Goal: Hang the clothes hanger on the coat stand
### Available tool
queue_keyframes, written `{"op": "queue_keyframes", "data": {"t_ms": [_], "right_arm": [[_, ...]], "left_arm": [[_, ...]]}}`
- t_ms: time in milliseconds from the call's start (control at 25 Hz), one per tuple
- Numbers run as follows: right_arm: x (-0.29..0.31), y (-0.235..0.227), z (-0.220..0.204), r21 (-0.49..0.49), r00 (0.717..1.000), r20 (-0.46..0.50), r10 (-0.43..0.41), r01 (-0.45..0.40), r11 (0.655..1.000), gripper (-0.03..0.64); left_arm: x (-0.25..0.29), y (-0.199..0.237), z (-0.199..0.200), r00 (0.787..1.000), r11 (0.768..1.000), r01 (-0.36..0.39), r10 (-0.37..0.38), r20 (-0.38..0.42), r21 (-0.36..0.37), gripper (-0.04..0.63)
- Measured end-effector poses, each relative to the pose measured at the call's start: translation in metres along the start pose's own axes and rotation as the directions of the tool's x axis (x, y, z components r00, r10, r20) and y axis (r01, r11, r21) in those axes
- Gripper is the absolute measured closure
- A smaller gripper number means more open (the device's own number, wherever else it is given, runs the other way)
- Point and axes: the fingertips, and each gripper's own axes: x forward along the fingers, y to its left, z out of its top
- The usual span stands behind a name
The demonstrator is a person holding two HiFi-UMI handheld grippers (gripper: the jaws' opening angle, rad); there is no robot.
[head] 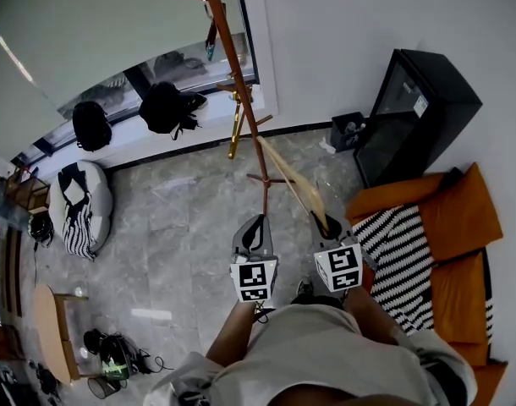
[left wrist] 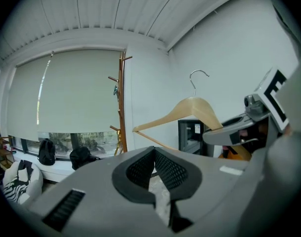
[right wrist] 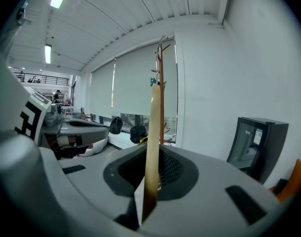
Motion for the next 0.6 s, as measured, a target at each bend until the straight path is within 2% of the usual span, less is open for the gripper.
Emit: {"op": "queue_keyframes", "data": {"t_ms": [240,600], "right_arm": [[0.016,-0.025,-0.008,-0.023,0.994,-0.026,0.104,-0.104,0.994,0.588],[0.027,-0.032,-0.013,0.008,0.987,-0.009,0.159,-0.159,0.987,0.588]], "left_arm": [[0.024,-0.004,-0.009,0.997,0.998,-0.065,0.065,-0.044,0.009,0.586],[0.046,0.003,-0.016,0.992,0.997,-0.043,0.051,-0.117,0.063,0.586]]}}
